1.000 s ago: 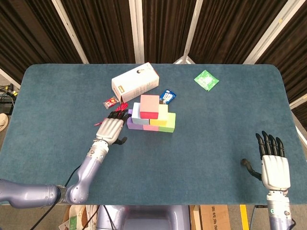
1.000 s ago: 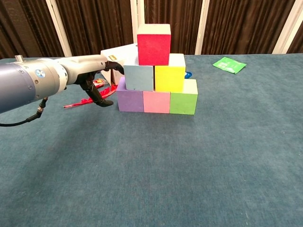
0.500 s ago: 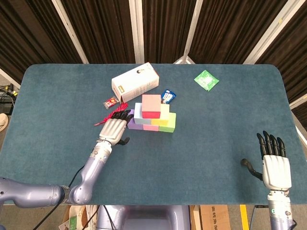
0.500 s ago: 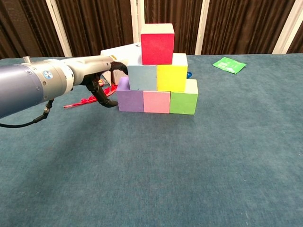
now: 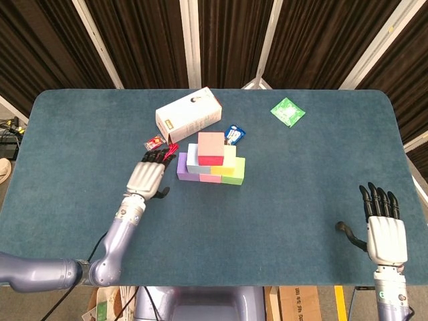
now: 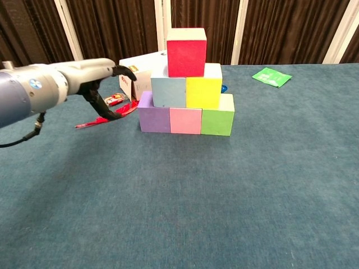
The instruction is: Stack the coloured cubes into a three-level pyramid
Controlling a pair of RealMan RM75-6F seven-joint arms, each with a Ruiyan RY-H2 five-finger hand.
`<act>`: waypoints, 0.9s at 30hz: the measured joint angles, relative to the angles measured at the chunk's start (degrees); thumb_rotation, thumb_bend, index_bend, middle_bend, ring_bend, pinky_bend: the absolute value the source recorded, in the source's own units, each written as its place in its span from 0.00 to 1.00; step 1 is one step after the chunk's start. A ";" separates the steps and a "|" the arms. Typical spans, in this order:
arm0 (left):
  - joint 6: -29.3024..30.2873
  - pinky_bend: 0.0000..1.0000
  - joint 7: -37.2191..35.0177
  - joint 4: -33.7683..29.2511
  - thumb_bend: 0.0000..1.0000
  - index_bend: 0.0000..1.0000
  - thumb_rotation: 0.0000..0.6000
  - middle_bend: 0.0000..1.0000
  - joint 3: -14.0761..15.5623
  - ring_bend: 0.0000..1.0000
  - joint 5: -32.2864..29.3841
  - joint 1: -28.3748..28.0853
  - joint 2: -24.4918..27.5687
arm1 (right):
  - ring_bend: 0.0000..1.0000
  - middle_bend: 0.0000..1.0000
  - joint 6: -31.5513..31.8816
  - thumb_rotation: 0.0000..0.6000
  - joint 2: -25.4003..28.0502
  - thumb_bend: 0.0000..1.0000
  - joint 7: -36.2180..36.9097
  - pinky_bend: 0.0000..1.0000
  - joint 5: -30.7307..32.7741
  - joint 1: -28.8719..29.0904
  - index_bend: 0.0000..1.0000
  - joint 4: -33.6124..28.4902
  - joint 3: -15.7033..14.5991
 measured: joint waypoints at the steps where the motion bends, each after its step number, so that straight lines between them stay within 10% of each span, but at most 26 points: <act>1: 0.20 0.00 -0.30 -0.21 0.40 0.12 1.00 0.00 0.09 0.00 0.42 0.38 0.56 | 0.00 0.02 -0.09 1.00 -0.02 0.26 -0.01 0.00 0.01 0.00 0.00 0.00 0.01; 14: 5.08 0.00 -11.76 -6.58 0.40 0.12 1.00 0.00 4.47 0.00 13.84 10.08 10.11 | 0.00 0.02 -0.81 1.00 0.22 0.26 -0.46 0.00 -0.29 -0.07 0.00 -0.04 -0.05; 27: 31.17 0.00 -27.61 -9.16 0.40 0.13 1.00 0.00 19.38 0.00 41.22 36.53 24.40 | 0.00 0.02 -3.23 1.00 1.25 0.26 -0.75 0.00 -1.74 0.68 0.00 0.58 -1.15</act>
